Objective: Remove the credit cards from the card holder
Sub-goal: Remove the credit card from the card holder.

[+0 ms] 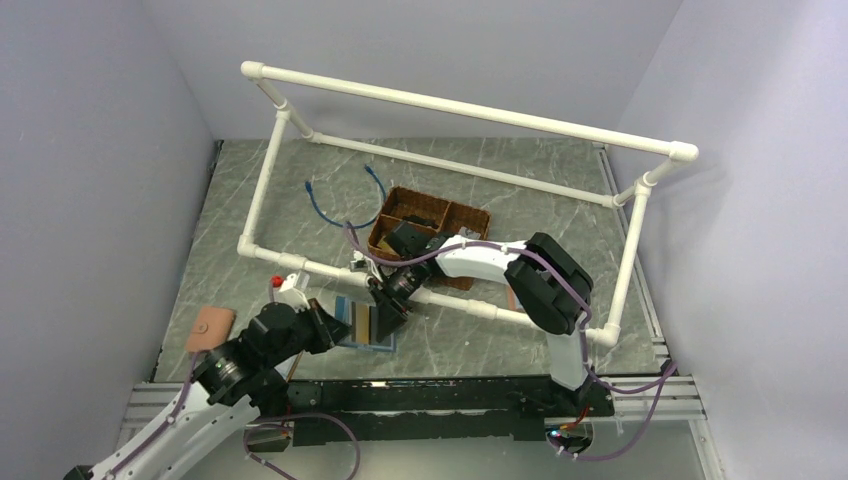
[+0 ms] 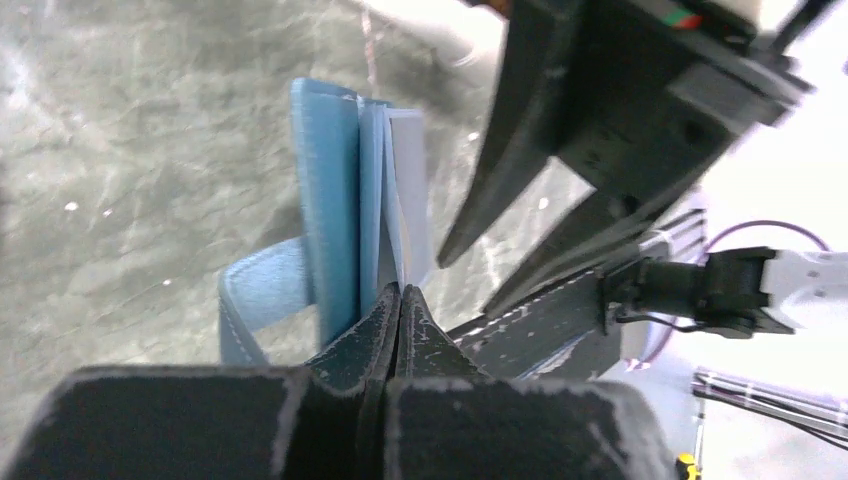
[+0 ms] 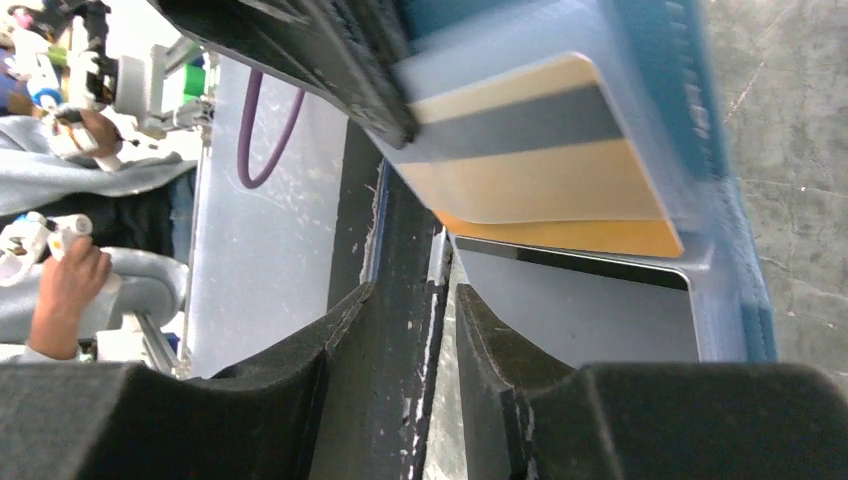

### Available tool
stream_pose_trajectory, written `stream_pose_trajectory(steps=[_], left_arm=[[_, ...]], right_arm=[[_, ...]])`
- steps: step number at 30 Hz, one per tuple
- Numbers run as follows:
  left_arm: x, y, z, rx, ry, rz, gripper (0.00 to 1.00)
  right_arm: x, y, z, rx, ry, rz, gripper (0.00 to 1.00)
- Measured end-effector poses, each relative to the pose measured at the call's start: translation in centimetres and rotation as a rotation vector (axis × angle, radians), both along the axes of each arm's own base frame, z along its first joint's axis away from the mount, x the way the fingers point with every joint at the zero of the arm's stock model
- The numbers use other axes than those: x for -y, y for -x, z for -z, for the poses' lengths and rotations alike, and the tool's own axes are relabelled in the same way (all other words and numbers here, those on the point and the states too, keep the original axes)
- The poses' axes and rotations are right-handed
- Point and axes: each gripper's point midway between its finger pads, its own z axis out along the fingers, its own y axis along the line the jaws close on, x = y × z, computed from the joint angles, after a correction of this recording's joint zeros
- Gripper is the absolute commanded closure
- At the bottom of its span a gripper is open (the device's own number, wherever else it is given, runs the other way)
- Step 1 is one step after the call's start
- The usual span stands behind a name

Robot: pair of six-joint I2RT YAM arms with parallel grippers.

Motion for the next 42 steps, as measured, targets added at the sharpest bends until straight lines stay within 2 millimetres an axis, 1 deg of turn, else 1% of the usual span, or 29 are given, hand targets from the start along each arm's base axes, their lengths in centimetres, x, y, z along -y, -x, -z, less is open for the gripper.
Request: stream_pose_trajectory(steps=[1, 3, 6, 10, 16, 23, 28, 35, 39, 42], left_arm=[[0.1, -0.1, -0.8, 0.033, 0.033, 0.0, 1.0], [0.2, -0.1, -1.6, 0.066, 0.078, -0.004, 1.0], [0.1, 0.1, -1.2, 0.071, 0.099, -0.009, 1.0], [0.1, 0.3, -0.8, 0.053, 0.104, -0.011, 1.0], [0.8, 0.1, -1.6, 0.074, 0.145, 0.004, 1.0], [1.5, -0.3, -1.8, 0.09, 0.198, 0.002, 1.0], [1.5, -0.3, -2.5, 0.118, 0.226, 0.001, 1.0], [1.8, -0.7, -3.7, 0.154, 0.284, -0.008, 1.0], [2.2, -1.1, -3.6, 0.158, 0.303, -0.012, 1.0], [2.5, -1.4, -4.3, 0.172, 0.325, -0.015, 1.0]], right_arm=[[0.0, -0.1, -0.1, -0.017, -0.004, 0.007, 0.63], [0.2, -0.4, -0.2, -0.048, -0.01, 0.027, 0.63], [0.4, -0.9, -0.3, -0.078, -0.013, 0.052, 0.63], [0.8, -1.7, -1.0, -0.12, -0.026, 0.096, 0.59], [0.8, -2.3, -2.2, -0.178, -0.059, 0.133, 0.56], [0.6, -2.4, -2.3, -0.225, -0.052, 0.167, 0.53], [0.7, -3.1, -2.1, -0.246, -0.034, 0.211, 0.52], [0.5, -3.5, -2.6, -0.267, -0.042, 0.245, 0.5], [0.5, -3.5, -3.0, -0.291, -0.042, 0.259, 0.5], [0.7, -3.7, -3.5, -0.313, -0.052, 0.28, 0.51]])
